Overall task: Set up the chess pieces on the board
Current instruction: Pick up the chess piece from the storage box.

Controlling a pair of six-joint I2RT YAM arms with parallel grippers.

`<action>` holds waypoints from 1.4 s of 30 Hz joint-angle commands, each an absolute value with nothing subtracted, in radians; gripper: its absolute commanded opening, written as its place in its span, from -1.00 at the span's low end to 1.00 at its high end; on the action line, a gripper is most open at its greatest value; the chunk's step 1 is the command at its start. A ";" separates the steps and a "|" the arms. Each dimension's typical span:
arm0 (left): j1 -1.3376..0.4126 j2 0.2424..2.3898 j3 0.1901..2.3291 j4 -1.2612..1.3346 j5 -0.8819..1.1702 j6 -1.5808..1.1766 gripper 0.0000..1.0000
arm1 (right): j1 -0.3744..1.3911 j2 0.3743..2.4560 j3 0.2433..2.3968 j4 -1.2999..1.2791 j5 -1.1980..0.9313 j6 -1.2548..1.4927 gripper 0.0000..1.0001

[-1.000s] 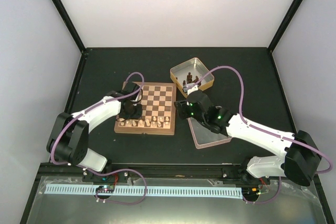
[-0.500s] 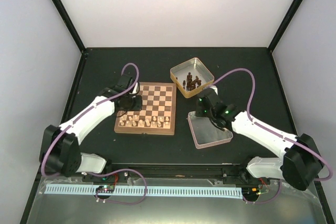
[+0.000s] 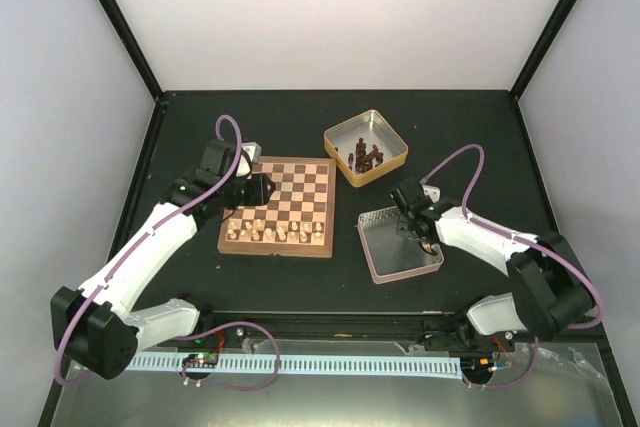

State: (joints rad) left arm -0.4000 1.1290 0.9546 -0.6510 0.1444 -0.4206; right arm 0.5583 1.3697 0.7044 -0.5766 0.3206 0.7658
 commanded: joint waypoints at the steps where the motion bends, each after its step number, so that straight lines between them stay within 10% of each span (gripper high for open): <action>1: -0.403 1.111 0.976 -0.623 0.201 -0.427 -0.28 | 0.554 1.398 0.689 -0.553 0.357 0.889 -0.28; 25: -0.402 1.091 0.953 -0.624 0.206 -0.384 -0.26 | 0.536 1.496 0.723 -0.588 0.490 1.404 -0.42; 42: -0.402 1.096 0.924 -0.593 0.236 -0.405 -0.26 | 0.531 1.372 0.645 -0.475 0.205 1.035 -0.97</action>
State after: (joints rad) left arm -0.4000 1.1053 0.9325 -0.6243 0.2104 -0.4004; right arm 0.5362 1.4254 0.6640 -0.5293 0.3424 1.2102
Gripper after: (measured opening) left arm 0.369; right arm 0.075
